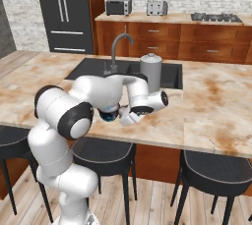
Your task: Stack the yogurt containers by placing the smaller containers on top of the larger containers.
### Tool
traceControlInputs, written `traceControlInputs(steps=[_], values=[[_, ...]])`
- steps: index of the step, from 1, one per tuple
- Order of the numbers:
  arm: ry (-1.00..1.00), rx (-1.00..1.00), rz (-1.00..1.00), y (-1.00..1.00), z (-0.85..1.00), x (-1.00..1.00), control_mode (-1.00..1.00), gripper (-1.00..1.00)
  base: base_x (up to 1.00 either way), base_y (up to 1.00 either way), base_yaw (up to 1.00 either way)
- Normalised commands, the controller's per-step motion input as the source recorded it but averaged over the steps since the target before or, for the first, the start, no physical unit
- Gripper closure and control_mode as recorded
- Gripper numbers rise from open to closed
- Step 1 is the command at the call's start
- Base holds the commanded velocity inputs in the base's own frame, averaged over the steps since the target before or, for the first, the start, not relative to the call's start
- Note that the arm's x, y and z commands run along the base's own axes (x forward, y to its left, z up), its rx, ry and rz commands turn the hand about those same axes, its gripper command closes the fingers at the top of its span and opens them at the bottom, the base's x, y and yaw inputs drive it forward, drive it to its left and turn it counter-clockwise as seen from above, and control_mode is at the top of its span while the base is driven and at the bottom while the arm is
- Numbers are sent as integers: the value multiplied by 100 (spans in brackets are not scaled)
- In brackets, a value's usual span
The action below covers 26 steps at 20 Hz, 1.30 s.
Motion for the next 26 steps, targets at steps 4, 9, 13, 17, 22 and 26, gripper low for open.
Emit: traceControlInputs(steps=[4, 9, 13, 17, 22, 26], values=[[-5, 0, 0, 7, 28, -17, -100, 100, 0, 0, 0], [-4, 0, 0, 9, 27, -15, -100, 100, 0, 0, 0], [-1, 0, 0, 12, 25, -11, -100, 100, 0, 0, 0], [0, 0, 0, 15, 23, -2, -100, 100, 0, 0, 0], [3, 0, 0, 21, 20, 0, -100, 100, 0, 0, 0], [8, 0, 0, 25, 16, 0, -100, 100, 0, 0, 0]])
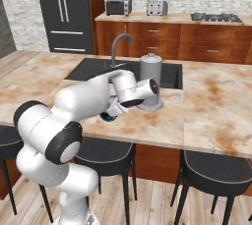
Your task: Stack the yogurt containers by placing the smaller containers on top of the larger containers.
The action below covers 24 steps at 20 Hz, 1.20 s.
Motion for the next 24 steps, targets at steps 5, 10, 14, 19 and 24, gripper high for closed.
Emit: traceControlInputs(steps=[5, 10, 14, 19, 24], values=[[11, 0, 0, 27, 12, 0, -100, 100, 0, 0, 0], [13, 2, 0, 25, 12, 6, -100, 100, 0, 0, 0], [15, 6, 0, 17, 6, 12, -100, 100, 0, 0, 0], [14, 8, 0, 9, 2, 9, -100, 100, 0, 0, 0], [10, 7, 0, 4, 0, 4, -100, 100, 0, 0, 0]])
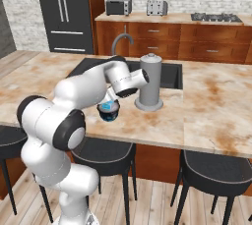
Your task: Stack the yogurt containers by placing the smaller containers on top of the larger containers.
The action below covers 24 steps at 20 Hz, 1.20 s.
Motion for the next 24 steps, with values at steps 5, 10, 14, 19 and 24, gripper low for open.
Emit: traceControlInputs(steps=[5, 10, 14, 19, 24], values=[[6, 1, 0, 1, 4, 0, -100, 100, 0, 0, 0], [1, 0, -1, 0, 6, 0, -100, 100, 0, 0, 0], [0, 0, -2, 0, 2, 5, -100, 100, 0, 0, 0], [0, -1, -2, 1, 0, 9, -100, 100, 0, 0, 0], [0, -1, -3, 0, 0, 17, -100, 100, 0, 0, 0]])
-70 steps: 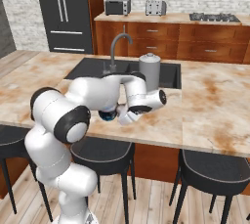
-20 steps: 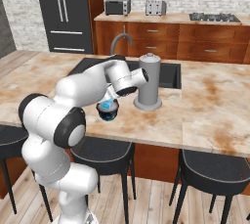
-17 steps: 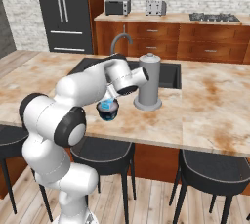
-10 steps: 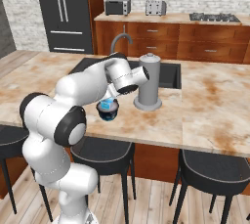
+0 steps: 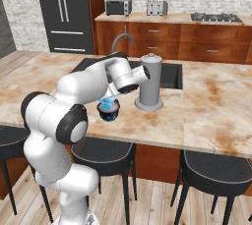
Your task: Stack the yogurt containers by placing the smaller containers on top of the larger containers.
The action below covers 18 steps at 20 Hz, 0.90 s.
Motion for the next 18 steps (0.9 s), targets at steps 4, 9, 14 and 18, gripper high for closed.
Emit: traceControlInputs(steps=[4, 9, 14, 18], values=[[0, 0, -2, 0, 0, 15, -100, 100, 0, 0, 0], [1, 0, 0, 0, -3, 17, -100, 100, 0, 0, 0], [3, 0, 0, 0, -8, 15, -100, 100, 0, 0, 0], [3, 0, 0, 0, -12, 14, -100, 100, 0, 0, 0]])
